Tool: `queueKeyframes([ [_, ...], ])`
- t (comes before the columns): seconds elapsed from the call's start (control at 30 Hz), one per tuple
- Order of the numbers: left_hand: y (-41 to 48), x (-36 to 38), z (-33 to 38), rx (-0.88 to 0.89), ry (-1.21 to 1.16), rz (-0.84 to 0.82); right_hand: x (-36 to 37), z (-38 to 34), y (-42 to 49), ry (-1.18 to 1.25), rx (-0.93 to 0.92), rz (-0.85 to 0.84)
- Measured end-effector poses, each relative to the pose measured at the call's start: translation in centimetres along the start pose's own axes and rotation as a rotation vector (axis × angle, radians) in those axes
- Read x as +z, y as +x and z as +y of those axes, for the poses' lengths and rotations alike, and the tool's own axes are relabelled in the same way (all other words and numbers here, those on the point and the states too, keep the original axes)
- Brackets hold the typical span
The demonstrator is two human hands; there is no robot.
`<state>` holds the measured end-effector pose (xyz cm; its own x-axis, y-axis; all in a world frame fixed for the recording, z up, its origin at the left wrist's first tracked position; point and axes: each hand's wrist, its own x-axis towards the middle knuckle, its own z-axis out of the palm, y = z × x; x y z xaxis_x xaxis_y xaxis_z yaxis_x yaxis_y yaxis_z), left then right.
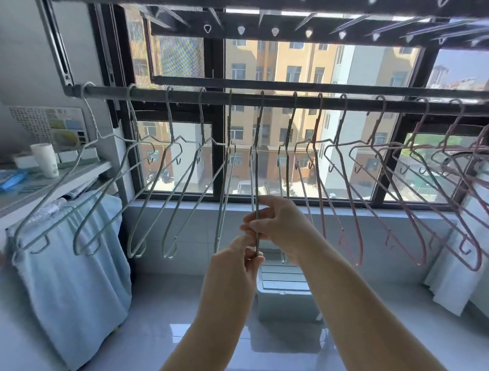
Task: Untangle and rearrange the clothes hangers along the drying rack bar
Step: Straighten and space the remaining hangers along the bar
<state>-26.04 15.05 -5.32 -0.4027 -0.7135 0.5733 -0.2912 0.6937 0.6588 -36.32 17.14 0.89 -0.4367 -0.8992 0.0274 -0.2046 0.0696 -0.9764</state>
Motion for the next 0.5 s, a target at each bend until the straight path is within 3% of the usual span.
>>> queueKeyframes([
  [0.33, 0.1, -0.1, 0.1, -0.025, 0.016, -0.007, 0.3, 0.1, 0.4, 0.043, -0.003, 0.023],
  [0.4, -0.1, 0.1, 0.2, -0.030, 0.017, -0.012, 0.3, 0.1, 0.0, -0.064, -0.001, 0.029],
  [0.5, -0.3, 0.3, 0.3, -0.034, 0.014, -0.011, -0.2, -0.4, -1.1, -0.472, -0.061, 0.088],
])
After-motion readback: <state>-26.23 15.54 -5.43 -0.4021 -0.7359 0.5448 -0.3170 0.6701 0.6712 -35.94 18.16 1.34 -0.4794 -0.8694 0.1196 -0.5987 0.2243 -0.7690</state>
